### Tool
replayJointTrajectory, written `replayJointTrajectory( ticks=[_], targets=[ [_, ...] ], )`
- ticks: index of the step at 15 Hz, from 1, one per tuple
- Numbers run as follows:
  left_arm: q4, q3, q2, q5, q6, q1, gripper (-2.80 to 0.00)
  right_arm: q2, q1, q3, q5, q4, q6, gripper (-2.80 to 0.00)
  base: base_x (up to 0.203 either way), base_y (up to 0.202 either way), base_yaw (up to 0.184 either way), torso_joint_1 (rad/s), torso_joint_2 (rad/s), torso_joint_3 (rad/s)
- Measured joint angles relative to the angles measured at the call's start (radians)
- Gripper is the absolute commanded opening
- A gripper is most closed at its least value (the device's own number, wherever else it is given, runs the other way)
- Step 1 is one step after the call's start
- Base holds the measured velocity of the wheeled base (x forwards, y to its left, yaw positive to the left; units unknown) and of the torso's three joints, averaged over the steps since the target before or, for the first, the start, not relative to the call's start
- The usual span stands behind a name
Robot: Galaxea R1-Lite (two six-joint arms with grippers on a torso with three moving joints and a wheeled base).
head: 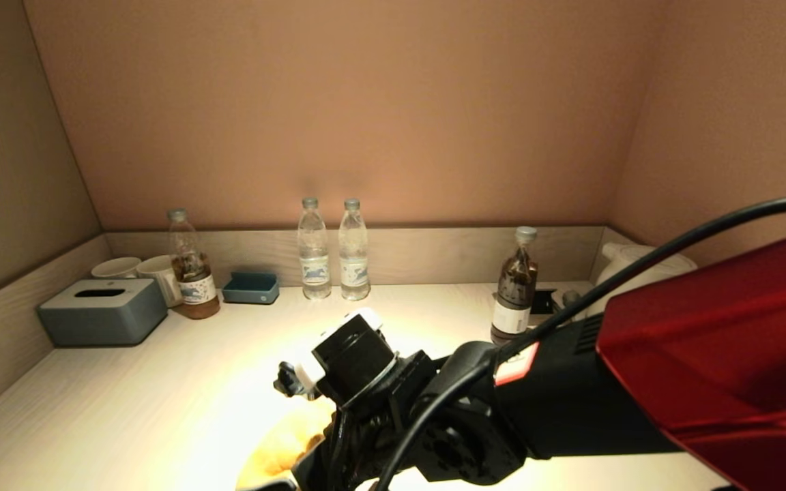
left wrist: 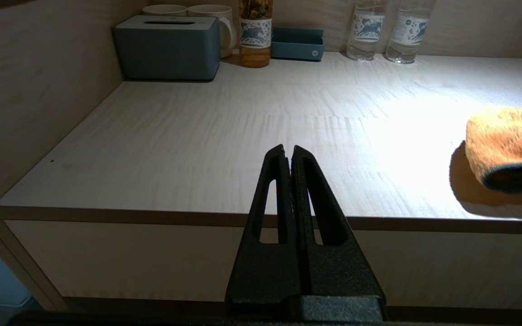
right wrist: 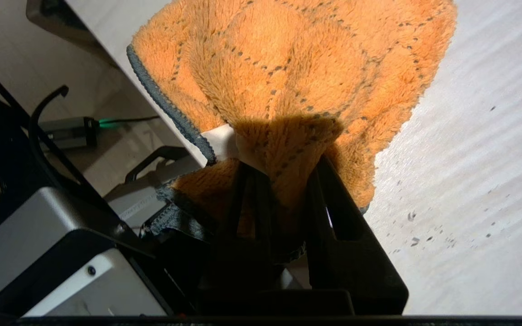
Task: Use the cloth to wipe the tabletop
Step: Sweep the stains on the table
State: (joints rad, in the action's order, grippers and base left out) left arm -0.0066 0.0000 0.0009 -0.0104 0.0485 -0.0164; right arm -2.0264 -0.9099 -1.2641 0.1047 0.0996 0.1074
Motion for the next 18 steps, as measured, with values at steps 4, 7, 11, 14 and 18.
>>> replayJointTrajectory(
  ticks=[4,7,11,14,18],
  targets=[
    [0.001,0.000,0.000,0.000,0.000,0.000,-2.80,-0.118,0.053,-0.225,-0.004,0.048,0.001,-2.80,0.000,0.000,0.000,0.000,0.00,0.000],
    [0.001,0.000,0.000,0.000,0.000,0.000,-2.80,-0.191,0.076,-0.309,-0.005,0.094,0.001,-2.80,0.000,0.000,0.000,0.000,0.00,0.000],
    [0.001,0.000,0.000,0.000,0.000,0.000,-2.80,-0.295,0.094,-0.410,-0.007,0.147,0.000,-2.80,0.000,0.000,0.000,0.000,0.00,0.000],
    [0.001,0.000,0.000,0.000,0.000,0.000,-2.80,-0.324,0.094,-0.409,-0.008,0.163,0.001,-2.80,0.000,0.000,0.000,0.000,0.00,0.000],
    [0.001,0.000,0.000,0.000,0.000,0.000,-2.80,-0.312,0.076,-0.361,-0.008,0.160,0.003,-2.80,0.000,0.000,0.000,0.000,0.00,0.000]
  ],
)
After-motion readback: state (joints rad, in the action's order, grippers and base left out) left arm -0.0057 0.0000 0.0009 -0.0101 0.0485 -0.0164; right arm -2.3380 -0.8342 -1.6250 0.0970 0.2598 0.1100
